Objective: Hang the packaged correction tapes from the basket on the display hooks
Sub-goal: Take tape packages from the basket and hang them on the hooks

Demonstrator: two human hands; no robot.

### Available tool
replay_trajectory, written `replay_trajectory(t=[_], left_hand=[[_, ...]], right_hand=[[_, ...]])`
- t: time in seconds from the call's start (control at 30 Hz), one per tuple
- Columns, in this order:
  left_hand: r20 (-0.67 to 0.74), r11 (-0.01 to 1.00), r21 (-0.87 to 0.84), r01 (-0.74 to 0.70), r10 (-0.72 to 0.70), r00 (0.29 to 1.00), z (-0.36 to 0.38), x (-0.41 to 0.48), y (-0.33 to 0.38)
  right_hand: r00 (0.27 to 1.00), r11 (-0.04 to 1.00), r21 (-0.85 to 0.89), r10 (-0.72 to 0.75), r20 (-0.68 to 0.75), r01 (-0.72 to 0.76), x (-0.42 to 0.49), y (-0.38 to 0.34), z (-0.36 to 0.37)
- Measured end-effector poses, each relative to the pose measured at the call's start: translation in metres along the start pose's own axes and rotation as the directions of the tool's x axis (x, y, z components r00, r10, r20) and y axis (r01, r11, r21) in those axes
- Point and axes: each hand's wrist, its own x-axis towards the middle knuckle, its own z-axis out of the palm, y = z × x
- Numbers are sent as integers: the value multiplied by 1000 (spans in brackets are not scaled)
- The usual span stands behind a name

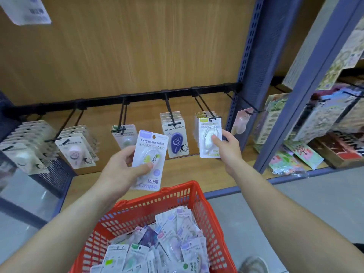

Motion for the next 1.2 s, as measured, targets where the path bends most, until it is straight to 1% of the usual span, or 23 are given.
replay_trajectory(t=[0.1, 0.17, 0.27, 0.33, 0.37, 0.4, 0.47, 0.5, 0.57, 0.6, 0.67, 0.77, 0.87, 1.07, 1.2], left_hand=[[6, 1000, -11, 0, 0, 1000, 1, 1, 0], [8, 1000, -11, 2, -2, 1000, 0, 1, 1], [0, 1000, 3, -1, 1, 1000, -3, 2, 2], [-11, 1000, 14, 0, 0, 1000, -5, 1, 2], [-15, 1000, 19, 3, -2, 1000, -6, 1, 1], [-17, 1000, 28, 6, -6, 1000, -7, 0, 0], [-15, 999, 46, 16, -15, 1000, -9, -2, -3], [-16, 998, 51, 24, -23, 1000, -10, -3, -5], [-22, 998, 51, 39, -38, 999, -13, -5, -7], [-26, 998, 48, 42, -41, 999, -15, -7, -7], [-30, 999, 36, 40, -39, 999, -18, -11, -6], [-41, 999, 29, 19, -17, 999, -25, -18, -4], [-53, 999, 39, -14, 16, 998, -37, -24, 0], [-165, 970, 214, -115, 152, 974, -75, -34, 21], [-293, 928, 330, -176, 278, 915, -107, -45, 43]], right_hand=[[1000, 998, -62, 19, -23, -21, 11, 2, 6], [997, 983, -172, 57, -58, -66, 15, 5, 12], [980, 901, -402, 97, -174, -161, 10, 15, 17], [978, 880, -444, 90, -190, -167, -6, 24, 22], [985, 893, -427, 83, -154, -142, -17, 27, 25], [993, 916, -387, 82, -85, -109, -29, 28, 30], [992, 958, -282, 80, 99, -49, -55, 24, 44], [978, 972, -233, 74, 195, -28, -69, 18, 53], [925, 986, -167, 58, 375, 6, -93, 2, 71], [895, 988, -149, 44, 443, 25, -103, -5, 78], [856, 991, -115, 0, 518, 69, -118, -14, 90], [851, 996, -46, -41, 524, 76, -130, -24, 103], [856, 994, -28, -73, 512, 102, -139, -35, 112], [875, 990, 1, -127, 467, 143, -151, -68, 140], [847, 975, 43, -212, 488, 219, -161, -105, 165]])
